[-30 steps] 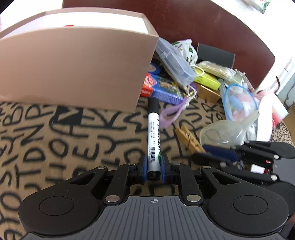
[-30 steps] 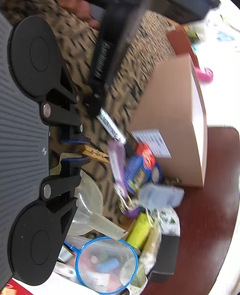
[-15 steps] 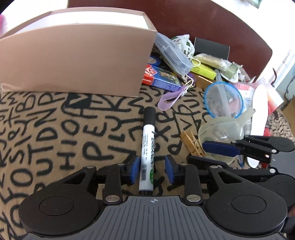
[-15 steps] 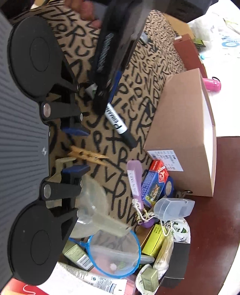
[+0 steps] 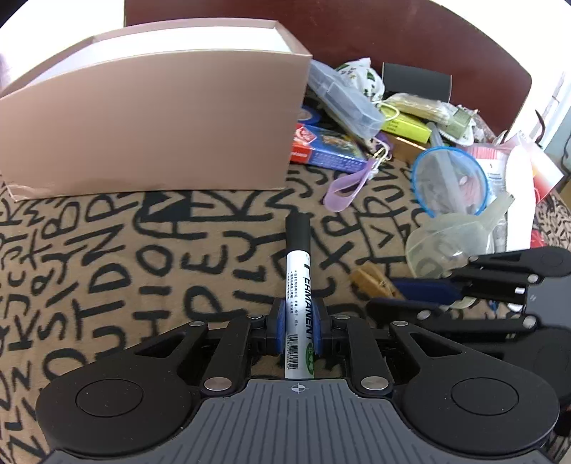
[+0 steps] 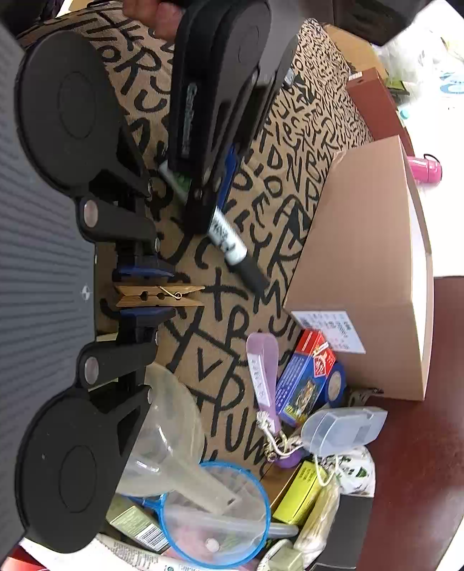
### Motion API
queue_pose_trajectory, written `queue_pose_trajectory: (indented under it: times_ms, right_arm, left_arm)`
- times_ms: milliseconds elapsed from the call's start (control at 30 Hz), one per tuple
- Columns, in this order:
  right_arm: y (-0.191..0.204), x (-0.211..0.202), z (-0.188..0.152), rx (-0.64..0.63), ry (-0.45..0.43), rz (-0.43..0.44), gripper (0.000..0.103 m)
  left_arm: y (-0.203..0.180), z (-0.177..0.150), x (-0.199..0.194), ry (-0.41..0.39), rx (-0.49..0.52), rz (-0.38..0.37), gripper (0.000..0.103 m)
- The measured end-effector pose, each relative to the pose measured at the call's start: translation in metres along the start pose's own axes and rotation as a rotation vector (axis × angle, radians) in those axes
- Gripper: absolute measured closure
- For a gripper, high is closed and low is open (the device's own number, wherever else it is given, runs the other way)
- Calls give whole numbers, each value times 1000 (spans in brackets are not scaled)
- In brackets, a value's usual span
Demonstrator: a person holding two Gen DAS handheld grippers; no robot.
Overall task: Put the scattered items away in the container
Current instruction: 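Grasp the wooden clothespin with the right tool while the left tool holds the white marker, then carry the white marker and clothespin into the box and open both tools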
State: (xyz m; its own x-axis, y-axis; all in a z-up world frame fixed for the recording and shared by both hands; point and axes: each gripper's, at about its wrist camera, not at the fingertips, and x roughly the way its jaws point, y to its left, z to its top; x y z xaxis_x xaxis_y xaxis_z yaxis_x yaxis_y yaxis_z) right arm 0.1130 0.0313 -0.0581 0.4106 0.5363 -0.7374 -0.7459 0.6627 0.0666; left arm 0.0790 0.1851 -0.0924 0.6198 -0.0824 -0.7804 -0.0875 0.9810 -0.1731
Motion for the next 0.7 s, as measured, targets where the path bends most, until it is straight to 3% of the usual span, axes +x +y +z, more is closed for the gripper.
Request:
queue_pose_trajectory:
  times_ms: [67, 133, 200, 333, 500, 567, 600, 700]
  right_arm:
    - [1, 2, 0, 5, 3, -3, 83]
    - [3, 3, 1, 0, 4, -11, 82]
    - [4, 3, 1, -5, 5, -16, 81]
    - [7, 4, 0, -18, 7, -29, 80]
    - [9, 5, 0, -22, 7, -38, 81]
    - [10, 6, -1, -19, 4, -40, 82]
    - [10, 6, -1, -18, 3, -40, 83]
    - [9, 5, 0, 7, 6, -19, 89]
  left_arm:
    - [0, 0, 1, 0, 10, -1, 84]
    - [-2, 0, 2, -4, 9, -3, 68]
    - [-6, -1, 4, -9, 25, 8, 67]
    - [-15, -2, 4, -11, 84, 40, 79]
    - [-14, -3, 5, -17, 78, 40, 76]
    - [-12, -4, 6, -22, 76, 36, 80]
    - [-12, -4, 6, -25, 77, 39, 91]
    - [-12, -6, 3, -32, 63, 30, 92]
